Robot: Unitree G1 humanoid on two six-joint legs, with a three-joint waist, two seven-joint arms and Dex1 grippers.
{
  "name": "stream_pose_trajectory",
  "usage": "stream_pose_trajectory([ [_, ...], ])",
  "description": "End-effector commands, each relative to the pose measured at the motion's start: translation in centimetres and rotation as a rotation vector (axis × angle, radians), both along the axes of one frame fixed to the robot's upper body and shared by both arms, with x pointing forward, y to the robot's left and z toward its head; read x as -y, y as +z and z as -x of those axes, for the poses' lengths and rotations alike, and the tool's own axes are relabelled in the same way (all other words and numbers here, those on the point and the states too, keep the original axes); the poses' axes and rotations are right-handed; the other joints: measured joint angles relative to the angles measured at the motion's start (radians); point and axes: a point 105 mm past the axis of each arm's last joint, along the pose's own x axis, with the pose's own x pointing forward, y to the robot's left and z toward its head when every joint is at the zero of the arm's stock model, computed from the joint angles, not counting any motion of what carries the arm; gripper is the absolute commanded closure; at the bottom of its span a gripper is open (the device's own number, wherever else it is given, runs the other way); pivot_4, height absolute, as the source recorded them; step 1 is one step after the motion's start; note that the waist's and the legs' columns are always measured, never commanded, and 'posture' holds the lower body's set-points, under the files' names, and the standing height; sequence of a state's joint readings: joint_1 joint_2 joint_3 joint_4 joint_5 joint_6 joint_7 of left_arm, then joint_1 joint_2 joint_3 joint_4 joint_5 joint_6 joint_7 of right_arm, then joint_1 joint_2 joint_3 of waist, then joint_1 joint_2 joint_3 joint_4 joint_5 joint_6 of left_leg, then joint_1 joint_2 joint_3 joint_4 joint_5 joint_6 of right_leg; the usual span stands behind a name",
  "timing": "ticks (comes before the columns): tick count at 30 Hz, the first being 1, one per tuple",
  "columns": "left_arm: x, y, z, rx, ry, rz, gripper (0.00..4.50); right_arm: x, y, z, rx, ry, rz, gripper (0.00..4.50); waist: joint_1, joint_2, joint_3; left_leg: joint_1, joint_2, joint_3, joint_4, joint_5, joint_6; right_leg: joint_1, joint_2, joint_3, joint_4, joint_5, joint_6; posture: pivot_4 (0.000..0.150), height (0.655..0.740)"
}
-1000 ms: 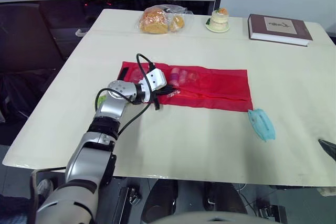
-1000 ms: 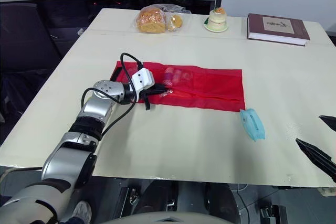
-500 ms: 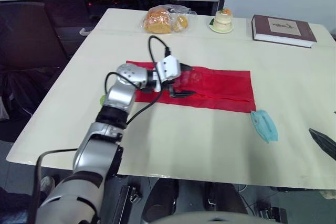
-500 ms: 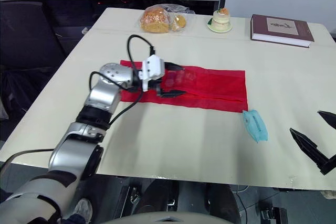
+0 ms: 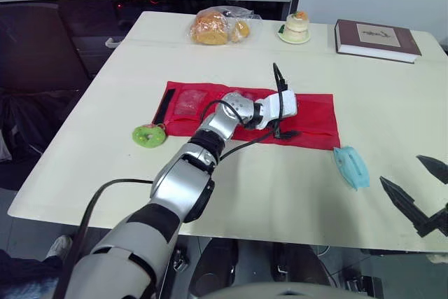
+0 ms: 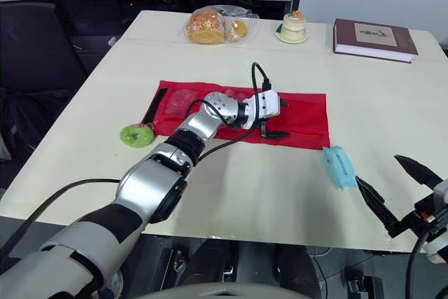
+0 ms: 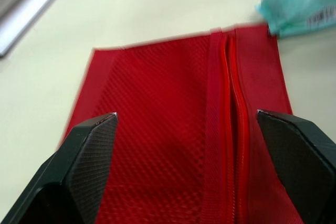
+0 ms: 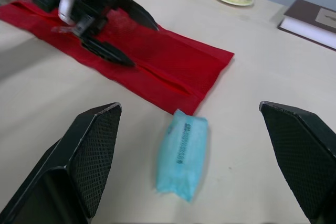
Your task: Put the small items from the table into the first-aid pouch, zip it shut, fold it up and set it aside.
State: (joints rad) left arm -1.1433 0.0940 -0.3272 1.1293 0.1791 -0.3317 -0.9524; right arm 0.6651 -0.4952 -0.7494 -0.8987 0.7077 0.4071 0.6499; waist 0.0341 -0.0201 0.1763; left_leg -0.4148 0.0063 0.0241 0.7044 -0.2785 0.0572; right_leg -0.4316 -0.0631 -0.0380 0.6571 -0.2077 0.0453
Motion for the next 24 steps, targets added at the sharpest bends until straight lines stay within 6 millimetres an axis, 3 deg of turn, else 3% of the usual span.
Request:
stream_pose_trajectory([
  [1, 0.6, 0.4, -0.5, 0.042, 0.019, -0.018, 0.03, -3.2, 1.7, 0.9, 0.084, 0.123, -0.037, 0.0, 0.002, 0.0, 0.0, 0.0, 0.0, 0.0, 0.0, 0.0, 0.0, 0.0, 0.0, 0.0, 0.0, 0.0, 0.0, 0.15, 0.7289],
  [16, 1.4, 0.1, -1.0, 0.053, 0.088, -0.01, 0.03, -4.3, 2.6, -0.3, 0.1, 0.161, -0.02, 0.0, 0.004, 0.0, 0.0, 0.0, 0.0, 0.0, 0.0, 0.0, 0.0, 0.0, -0.001, 0.0, 0.0, 0.0, 0.0, 0.15, 0.7289],
  [19, 1.3, 0.1, -1.1, 0.047, 0.092, -0.009, 0.76, -4.2, 2.8, -0.5, 0.105, 0.166, -0.018, 0.0, 0.004, 0.0, 0.0, 0.0, 0.0, 0.0, 0.0, 0.0, 0.0, 0.0, -0.001, 0.0, 0.0, 0.0, 0.0, 0.15, 0.7289],
  [22, 1.3, 0.1, -1.0, 0.037, 0.094, -0.002, 2.34, -4.1, 2.9, -0.7, 0.106, 0.158, -0.008, 0.0, 0.004, 0.0, 0.0, 0.0, 0.0, 0.0, 0.0, 0.0, 0.0, 0.0, -0.001, 0.0, 0.0, 0.0, 0.0, 0.15, 0.7289],
  [24, 1.3, 0.0, -1.0, 0.032, 0.09, -0.001, 3.11, -3.8, 2.8, -0.9, 0.1, 0.135, 0.004, 0.0, 0.004, 0.0, 0.0, 0.0, 0.0, 0.0, 0.0, 0.0, 0.0, 0.0, -0.001, 0.0, 0.0, 0.0, 0.0, 0.15, 0.7289],
])
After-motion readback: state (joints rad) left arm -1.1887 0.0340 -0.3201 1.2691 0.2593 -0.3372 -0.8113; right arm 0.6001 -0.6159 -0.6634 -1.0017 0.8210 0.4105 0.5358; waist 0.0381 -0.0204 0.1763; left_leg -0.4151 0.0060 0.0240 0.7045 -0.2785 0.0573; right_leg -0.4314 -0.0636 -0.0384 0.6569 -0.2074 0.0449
